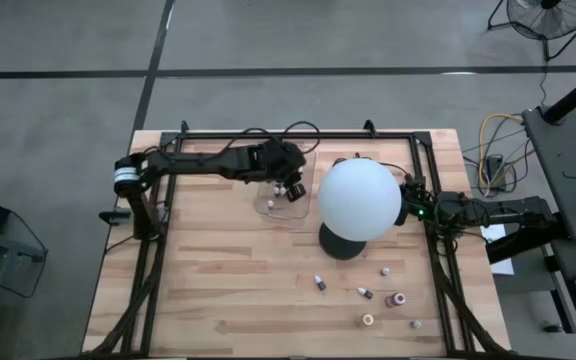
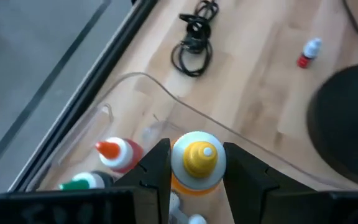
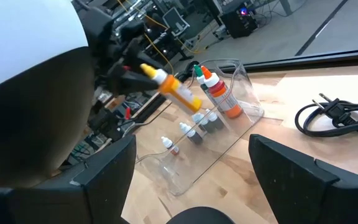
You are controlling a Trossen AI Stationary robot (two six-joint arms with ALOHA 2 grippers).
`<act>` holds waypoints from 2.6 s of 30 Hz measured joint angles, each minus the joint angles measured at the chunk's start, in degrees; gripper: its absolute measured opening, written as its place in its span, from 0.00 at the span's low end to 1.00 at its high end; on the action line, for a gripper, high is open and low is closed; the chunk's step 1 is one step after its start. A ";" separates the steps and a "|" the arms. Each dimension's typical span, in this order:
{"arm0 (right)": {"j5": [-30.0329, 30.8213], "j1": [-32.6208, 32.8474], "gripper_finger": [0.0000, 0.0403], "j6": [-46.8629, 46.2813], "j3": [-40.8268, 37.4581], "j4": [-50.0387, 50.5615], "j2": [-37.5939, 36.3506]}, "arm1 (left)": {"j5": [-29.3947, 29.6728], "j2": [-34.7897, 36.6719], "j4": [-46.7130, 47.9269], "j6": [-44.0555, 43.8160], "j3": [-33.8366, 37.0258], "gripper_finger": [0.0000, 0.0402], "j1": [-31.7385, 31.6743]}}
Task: Pick & Place food coloring
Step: Put the large yellow food coloring bottle into the transparent bin, then put the small black food coloring bottle into the transparent bin
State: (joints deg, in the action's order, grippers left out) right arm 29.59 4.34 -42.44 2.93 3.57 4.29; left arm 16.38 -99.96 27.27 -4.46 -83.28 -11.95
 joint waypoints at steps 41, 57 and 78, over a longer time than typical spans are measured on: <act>-0.01 0.02 0.75 0.00 -0.01 0.01 0.35 | -4.85 -10.91 -15.12 8.65 2.83 0.38 -6.36; 0.00 0.01 0.75 0.00 -0.01 0.00 0.35 | -4.84 -7.47 -3.57 -1.96 -3.90 0.42 -5.20; 0.32 0.01 0.75 0.00 0.01 0.03 1.44 | -4.85 8.23 22.85 -48.06 -5.49 0.42 -0.15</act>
State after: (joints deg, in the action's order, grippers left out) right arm 29.91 4.36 -42.44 2.94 3.60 5.74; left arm 11.54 -91.73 50.12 -52.52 -88.77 -12.09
